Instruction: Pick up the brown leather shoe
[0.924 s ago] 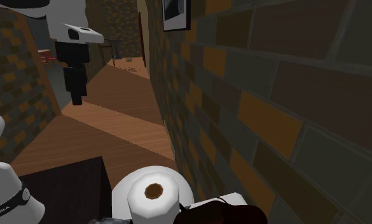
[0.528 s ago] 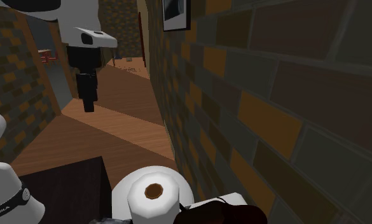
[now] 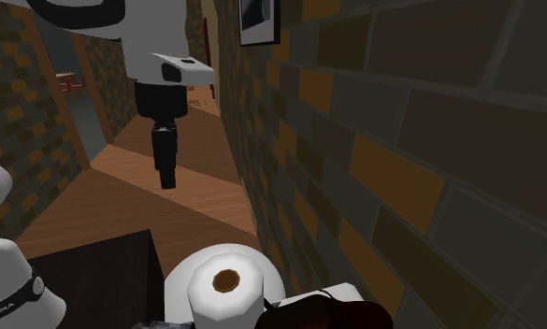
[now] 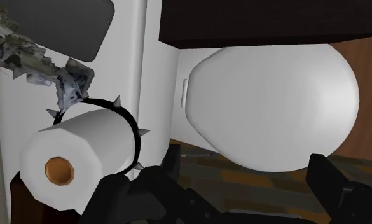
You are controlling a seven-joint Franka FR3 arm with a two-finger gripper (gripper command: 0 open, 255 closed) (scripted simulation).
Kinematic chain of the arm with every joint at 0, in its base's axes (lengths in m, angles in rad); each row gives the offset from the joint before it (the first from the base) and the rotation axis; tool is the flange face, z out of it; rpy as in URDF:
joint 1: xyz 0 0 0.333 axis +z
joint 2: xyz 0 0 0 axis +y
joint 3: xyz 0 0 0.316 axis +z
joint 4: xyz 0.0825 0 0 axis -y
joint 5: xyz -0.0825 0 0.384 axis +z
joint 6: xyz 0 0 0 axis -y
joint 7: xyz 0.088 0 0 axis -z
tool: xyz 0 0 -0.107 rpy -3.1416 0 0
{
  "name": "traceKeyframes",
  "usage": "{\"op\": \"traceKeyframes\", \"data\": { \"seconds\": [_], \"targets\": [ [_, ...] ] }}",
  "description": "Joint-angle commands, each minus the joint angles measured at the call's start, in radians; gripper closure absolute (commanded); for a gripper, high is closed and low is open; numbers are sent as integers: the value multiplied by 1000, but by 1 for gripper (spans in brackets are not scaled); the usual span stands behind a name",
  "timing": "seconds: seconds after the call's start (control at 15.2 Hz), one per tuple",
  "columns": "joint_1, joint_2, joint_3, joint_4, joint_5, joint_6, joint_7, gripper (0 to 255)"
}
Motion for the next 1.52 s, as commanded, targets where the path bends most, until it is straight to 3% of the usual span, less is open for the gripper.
{"op": "traceKeyframes", "data": {
  "seconds": [0.0,0.4,0.86,1.45],
  "targets": [
    [-11,63,-32,41,-4,25,-35,0],
    [-40,258,-121,192,19,77,-145,0],
    [-88,512,-202,425,102,90,-282,0],
    [-221,889,-240,853,259,5,-432,0]
  ]
}}
